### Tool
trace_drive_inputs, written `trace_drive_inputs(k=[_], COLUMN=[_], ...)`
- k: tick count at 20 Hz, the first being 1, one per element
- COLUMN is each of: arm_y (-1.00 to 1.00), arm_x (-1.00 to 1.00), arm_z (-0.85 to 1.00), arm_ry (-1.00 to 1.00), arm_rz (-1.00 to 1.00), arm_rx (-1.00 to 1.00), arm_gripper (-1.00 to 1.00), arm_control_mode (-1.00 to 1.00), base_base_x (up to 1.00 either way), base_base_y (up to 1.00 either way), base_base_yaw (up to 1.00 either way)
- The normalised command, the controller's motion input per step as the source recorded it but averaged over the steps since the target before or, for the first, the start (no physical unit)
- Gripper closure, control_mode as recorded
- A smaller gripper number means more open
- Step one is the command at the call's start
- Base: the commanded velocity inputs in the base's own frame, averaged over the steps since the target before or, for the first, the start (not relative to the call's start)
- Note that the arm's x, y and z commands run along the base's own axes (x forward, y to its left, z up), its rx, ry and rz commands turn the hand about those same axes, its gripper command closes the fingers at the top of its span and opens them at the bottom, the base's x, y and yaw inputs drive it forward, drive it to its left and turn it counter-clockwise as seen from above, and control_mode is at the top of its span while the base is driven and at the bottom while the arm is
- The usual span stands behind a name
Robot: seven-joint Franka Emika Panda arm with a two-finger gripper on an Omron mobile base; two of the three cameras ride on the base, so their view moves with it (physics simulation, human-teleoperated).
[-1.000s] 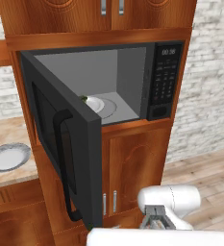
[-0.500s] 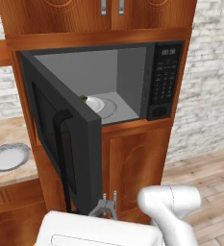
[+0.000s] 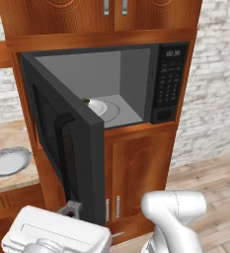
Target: Pick the broccoli from the counter and place it in the microwave. Then turn on the microwave.
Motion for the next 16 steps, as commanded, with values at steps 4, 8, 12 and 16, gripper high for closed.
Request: trace_drive_inputs(k=[4,8,12,16], arm_y=[0.52,0.51,0.52,0.51], arm_x=[0.61,0.51,0.62,0.68], arm_z=[-0.56,-0.55,-0.53,-0.44], arm_ry=[0.00,0.00,0.00,0.00], arm_rz=[-0.07,-0.06,-0.07,-0.07], arm_rx=[0.00,0.00,0.00,0.00], arm_gripper=[1.00,1.00,1.00,1.00], arm_control_mode=[-1.00,-1.00,-1.00,-1.00], base_base_x=[0.00,0.00,0.00,0.00], base_base_y=[0.00,0.00,0.00,0.00], base_base_yaw=[0.00,0.00,0.00,0.00])
